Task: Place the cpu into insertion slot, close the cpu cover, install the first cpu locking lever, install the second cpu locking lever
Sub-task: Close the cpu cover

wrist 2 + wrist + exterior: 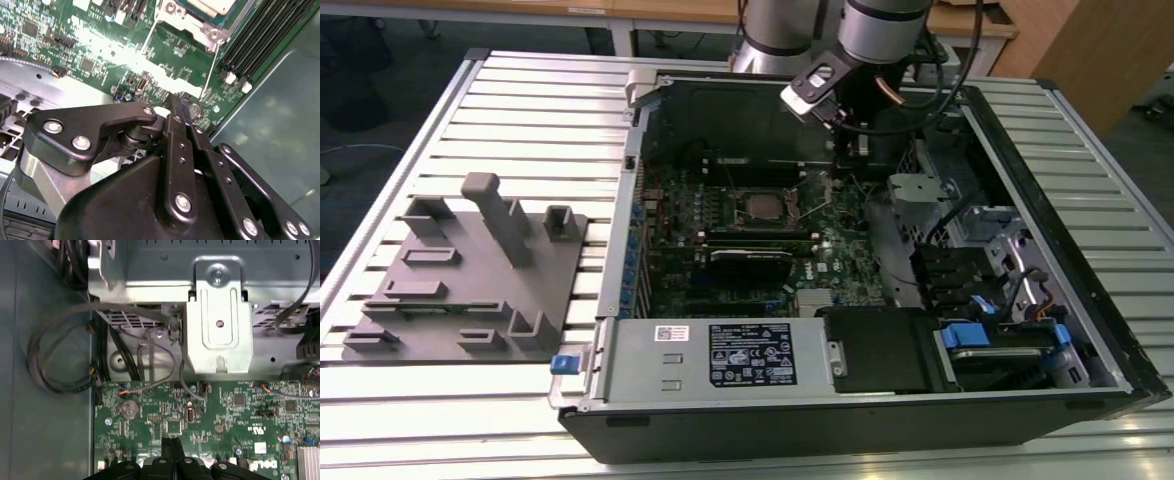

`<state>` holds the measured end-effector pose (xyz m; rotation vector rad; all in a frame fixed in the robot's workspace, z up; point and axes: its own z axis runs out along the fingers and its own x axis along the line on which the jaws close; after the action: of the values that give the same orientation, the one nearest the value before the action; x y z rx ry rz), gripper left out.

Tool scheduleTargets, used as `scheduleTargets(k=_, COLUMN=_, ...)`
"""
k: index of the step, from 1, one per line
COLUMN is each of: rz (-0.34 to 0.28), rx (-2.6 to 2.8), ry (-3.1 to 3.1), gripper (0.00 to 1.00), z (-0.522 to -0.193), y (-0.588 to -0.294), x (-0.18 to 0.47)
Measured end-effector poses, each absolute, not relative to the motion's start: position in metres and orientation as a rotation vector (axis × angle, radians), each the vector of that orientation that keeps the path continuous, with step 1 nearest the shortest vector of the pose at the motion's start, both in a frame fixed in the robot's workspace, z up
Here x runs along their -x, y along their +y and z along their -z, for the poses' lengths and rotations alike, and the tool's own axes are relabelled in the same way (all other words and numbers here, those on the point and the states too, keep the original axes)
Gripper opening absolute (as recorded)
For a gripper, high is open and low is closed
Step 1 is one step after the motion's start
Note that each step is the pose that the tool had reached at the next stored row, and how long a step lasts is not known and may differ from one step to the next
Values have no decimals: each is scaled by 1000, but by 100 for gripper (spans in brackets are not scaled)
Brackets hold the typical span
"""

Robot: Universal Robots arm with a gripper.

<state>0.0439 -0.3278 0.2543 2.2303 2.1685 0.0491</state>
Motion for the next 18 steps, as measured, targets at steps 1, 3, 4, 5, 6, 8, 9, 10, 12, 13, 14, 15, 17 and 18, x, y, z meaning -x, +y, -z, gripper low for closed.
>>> scheduleTargets(k=1, rz=-49, rx=-2230, ry=2168, gripper=10, z=-254, y=-328, x=-45)
scheduleTargets(k=3, rz=-49, rx=-2230, ry=2168, gripper=10, z=-254, y=-327, x=-48)
scheduleTargets(k=4, rz=-49, rx=-2230, ry=2168, gripper=10, z=-254, y=-327, x=-49)
scheduleTargets(k=5, rz=-49, rx=-2230, ry=2169, gripper=10, z=-253, y=-327, x=-50)
scheduleTargets(k=6, rz=-49, rx=-2230, ry=2168, gripper=10, z=-252, y=-327, x=-50)
scheduleTargets(k=8, rz=-49, rx=-2231, ry=2168, gripper=10, z=-248, y=-327, x=-50)
scheduleTargets(k=9, rz=-49, rx=-2231, ry=2168, gripper=10, z=-247, y=-327, x=-50)
scheduleTargets(k=10, rz=-49, rx=-2231, ry=2168, gripper=10, z=-245, y=-327, x=-51)
scheduleTargets(k=12, rz=-49, rx=-2231, ry=2168, gripper=10, z=-242, y=-327, x=-51)
scheduleTargets(k=13, rz=-49, rx=-2231, ry=2168, gripper=10, z=-241, y=-327, x=-51)
scheduleTargets(k=14, rz=-49, rx=-2231, ry=2168, gripper=10, z=-241, y=-327, x=-51)
scheduleTargets(k=15, rz=-49, rx=-2231, ry=2168, gripper=10, z=-241, y=-327, x=-51)
scheduleTargets(k=17, rz=-49, rx=-2231, ry=2168, gripper=10, z=-240, y=-327, x=-51)
scheduleTargets(k=18, rz=-49, rx=-2231, ry=2168, gripper=10, z=-240, y=-327, x=-50)
